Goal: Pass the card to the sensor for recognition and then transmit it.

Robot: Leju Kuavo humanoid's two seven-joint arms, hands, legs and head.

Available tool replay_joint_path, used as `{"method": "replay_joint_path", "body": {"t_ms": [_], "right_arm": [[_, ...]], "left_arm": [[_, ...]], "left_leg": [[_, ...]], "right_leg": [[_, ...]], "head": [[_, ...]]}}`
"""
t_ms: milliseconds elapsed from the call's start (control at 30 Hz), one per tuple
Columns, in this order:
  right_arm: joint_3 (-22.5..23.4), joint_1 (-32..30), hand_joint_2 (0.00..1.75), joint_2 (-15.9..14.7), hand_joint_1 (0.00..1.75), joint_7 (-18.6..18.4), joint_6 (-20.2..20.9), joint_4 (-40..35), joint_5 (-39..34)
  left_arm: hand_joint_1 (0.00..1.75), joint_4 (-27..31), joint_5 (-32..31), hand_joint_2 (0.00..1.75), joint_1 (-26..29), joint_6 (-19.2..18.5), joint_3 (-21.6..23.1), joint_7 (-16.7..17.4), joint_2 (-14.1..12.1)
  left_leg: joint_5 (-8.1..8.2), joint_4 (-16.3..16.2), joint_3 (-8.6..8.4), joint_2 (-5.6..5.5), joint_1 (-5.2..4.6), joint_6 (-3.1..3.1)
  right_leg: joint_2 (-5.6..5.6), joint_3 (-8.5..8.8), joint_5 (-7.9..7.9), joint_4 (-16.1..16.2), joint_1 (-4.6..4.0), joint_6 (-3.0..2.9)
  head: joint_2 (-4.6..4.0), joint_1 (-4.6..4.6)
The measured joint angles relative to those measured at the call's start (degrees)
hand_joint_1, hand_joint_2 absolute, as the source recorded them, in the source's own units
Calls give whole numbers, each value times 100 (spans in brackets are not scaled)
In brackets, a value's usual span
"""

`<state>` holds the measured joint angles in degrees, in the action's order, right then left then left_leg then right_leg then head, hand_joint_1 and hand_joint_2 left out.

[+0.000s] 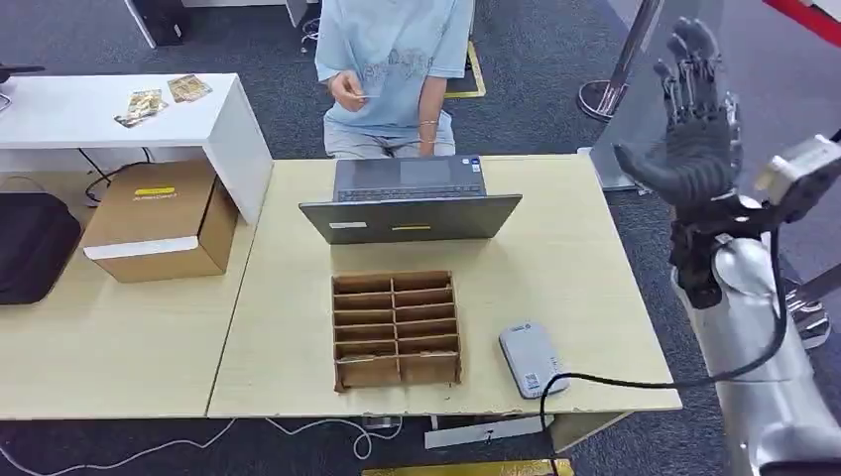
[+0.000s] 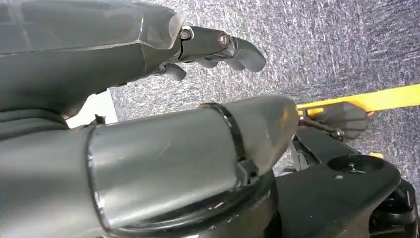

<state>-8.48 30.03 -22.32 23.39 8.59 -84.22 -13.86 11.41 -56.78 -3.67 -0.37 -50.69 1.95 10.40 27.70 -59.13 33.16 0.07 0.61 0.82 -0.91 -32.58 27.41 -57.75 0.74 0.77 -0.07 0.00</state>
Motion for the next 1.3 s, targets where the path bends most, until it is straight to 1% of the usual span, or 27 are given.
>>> {"method": "replay_joint_path", "body": {"t_ms": [133, 167, 267, 333, 400, 533, 667, 700, 767, 867, 933, 967, 1033, 1100, 1133, 1167, 1200, 1233, 1300], "right_arm": [[352, -1261, 175, -44, 0, 409, -124, -868, 232], [435, -1553, 175, -41, 0, 494, -127, -1049, 264], [675, -2331, 175, -2, 0, 712, -122, -1569, 319], [791, -2771, 175, 97, 0, 824, -118, -1840, 361], [830, -3112, 175, 241, 0, 856, -170, -2065, 433], [837, -3549, 175, 481, 0, 778, -387, -2316, 498], [793, -3821, 175, 697, 0, 736, -524, -2377, 450], [761, -3870, 175, 756, 0, 712, -600, -2377, 506], [697, -3952, 175, 875, 0, 716, -830, -2375, 762], [518, -4027, 175, 1092, 0, 741, -1225, -2360, 1401], [373, -4049, 175, 1257, 0, 723, -1585, -2327, 1868], [277, -4045, 175, 1338, 0, 644, -1894, -2298, 2312], [92, -4011, 175, 1458, 0, 317, -2715, -2224, 3668], [-75, -3932, 175, 1535, 0, -65, -3347, -2139, 4955], [-134, -3889, 175, 1565, 0, -237, -3599, -2097, 5563], [-184, -3849, 175, 1604, 0, -491, -3889, -2041, 6371], [-226, -3815, 175, 1640, 0, -729, -4088, -1990, 7030], [-269, -3792, 0, 1672, 0, -967, -4219, -1940, 7591], [-361, -3759, 0, 1716, 0, -1367, -4247, -1850, 8325]], "left_arm": [[0, 0, -55, 0, 22, -7, 0, 7, -4], [0, 0, -81, 175, 26, -15, 0, 7, -7], [0, 0, -111, 175, 39, -20, 0, 11, -17], [0, 0, -111, 175, 38, -24, 0, 11, -17], [0, 0, -111, 175, 37, -28, 0, 53, -20], [0, 0, -142, 175, 35, -28, 0, 107, -26], [0, 0, -160, 175, 36, -33, 0, 111, -24], [0, 0, -160, 0, 36, -39, 0, 118, -26], [0, 0, -162, 0, 35, -44, 0, 155, -24], [0, 0, -216, 0, 34, -44, 0, 214, -26], [0, 0, -221, 0, 34, -44, 0, 214, -24], [0, 0, -221, 0, 34, -42, 0, 219, -24], [0, 0, -219, 0, 34, -39, 0, 245, -22], [0, 0, -214, 0, 31, -39, 0, 289, -17], [0, 0, -205, 0, 31, -39, 0, 291, -15], [0, 2, -195, 0, 31, -48, -2, 291, -7], [0, 0, -188, 0, 31, -57, -2, 291, -4], [0, 0, -184, 175, 31, -59, -4, 291, 2], [0, 0, -188, 175, 28, -59, -7, 291, 11]], "left_leg": [[6, 2, 2, -2, 1, 3], [6, 3, 4, -5, 1, 2], [6, 5, 5, -4, 1, 3], [6, 7, 5, -4, 1, 3], [8, 8, 4, -1, 1, 5], [8, 8, 2, 1, 1, 7], [7, 8, 2, 1, 1, 7], [7, 8, 2, 2, 1, 7], [7, 8, 2, 2, 0, 7], [7, 8, 1, 3, 1, 7], [7, 8, 1, 4, 1, 7], [7, 9, 1, 4, 1, 7], [7, 9, 2, 4, 2, 7], [7, 9, 0, 7, 2, 8], [7, 9, 0, 9, 2, 8], [6, 9, 0, 9, 2, 8], [5, 9, 0, 9, 2, 9], [5, 9, 0, 8, 2, 9], [5, 9, 1, 8, 1, 9]], "right_leg": [[-3, -2, 10, 1, -1, 2], [-6, -2, 14, 1, 0, 3], [-8, -3, 16, 0, -1, 1], [-7, -3, 18, 0, -1, 0], [-4, -3, 18, 0, -1, 0], [-1, -4, 18, 0, -1, -1], [-1, -2, 18, 0, 0, -1], [0, -2, 18, 0, 0, -1], [0, -2, 18, 0, 0, -1], [2, -3, 18, -1, 0, -1], [2, -3, 18, -2, -1, -1], [2, -3, 18, -3, -1, -2], [2, -3, 18, -4, -1, -2], [3, -3, 18, -5, -1, -2], [3, -3, 18, -5, -1, -2], [3, -3, 18, -5, -1, -2], [3, -3, 18, -4, 0, -2], [3, -2, 18, -5, 0, -2], [2, -2, 18, -4, 0, -1]], "head": [[0, -2], [0, -2], [0, -2], [0, 0], [0, -4], [0, -2], [0, -2], [0, -2], [0, -2], [0, -2], [0, -2], [0, -4], [0, -2], [2, -2], [0, -2], [0, -2], [0, -2], [0, -2], [0, -2]]}}
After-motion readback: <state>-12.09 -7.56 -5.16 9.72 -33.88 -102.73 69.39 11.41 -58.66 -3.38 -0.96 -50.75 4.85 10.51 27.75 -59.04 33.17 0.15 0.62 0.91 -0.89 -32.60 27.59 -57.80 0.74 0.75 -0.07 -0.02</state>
